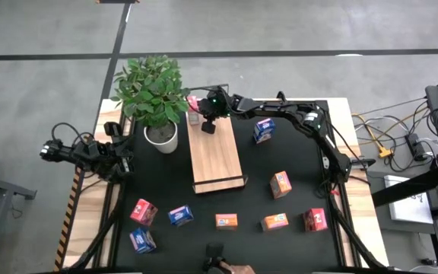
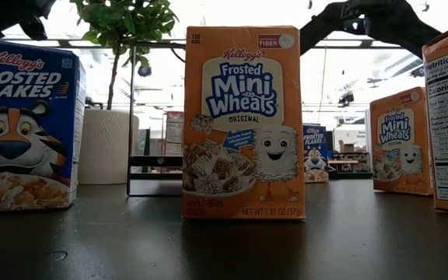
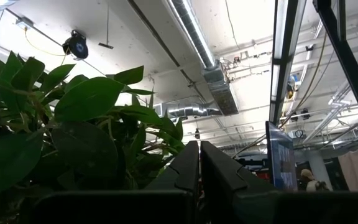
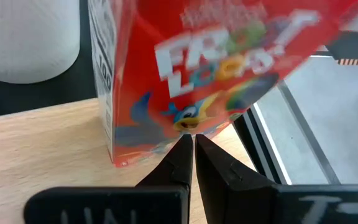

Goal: Stack cereal on shelf
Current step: Put the top red cereal box on the shelf, then put the top blue cereal box on the shelf

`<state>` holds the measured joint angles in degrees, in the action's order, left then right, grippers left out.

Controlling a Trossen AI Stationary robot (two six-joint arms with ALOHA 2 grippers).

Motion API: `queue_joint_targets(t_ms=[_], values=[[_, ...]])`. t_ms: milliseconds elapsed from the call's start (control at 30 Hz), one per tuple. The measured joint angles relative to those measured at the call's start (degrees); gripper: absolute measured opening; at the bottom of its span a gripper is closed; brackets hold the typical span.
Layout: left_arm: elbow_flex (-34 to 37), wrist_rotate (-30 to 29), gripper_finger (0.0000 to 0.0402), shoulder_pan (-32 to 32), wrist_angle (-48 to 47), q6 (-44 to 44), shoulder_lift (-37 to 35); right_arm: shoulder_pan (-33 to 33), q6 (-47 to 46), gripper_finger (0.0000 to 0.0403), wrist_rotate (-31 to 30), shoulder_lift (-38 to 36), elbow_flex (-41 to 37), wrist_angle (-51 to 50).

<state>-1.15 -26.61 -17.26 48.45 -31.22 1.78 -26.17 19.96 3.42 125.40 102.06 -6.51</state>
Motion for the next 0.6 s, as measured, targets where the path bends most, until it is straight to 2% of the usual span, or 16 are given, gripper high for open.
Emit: queue_joint_targets(t_ms=[367,600], values=[[0.0,0.0,0.0,0.0,0.0,0.0,0.0,0.0,0.2,0.0008,-0.3,-0.1,0.0,-0.8],[0.0,0.0,0.0,0.0,1.1,0.0,0.0,0.8,-1.1,0.0008,-2.9,-6.0,0.9,-9.4]])
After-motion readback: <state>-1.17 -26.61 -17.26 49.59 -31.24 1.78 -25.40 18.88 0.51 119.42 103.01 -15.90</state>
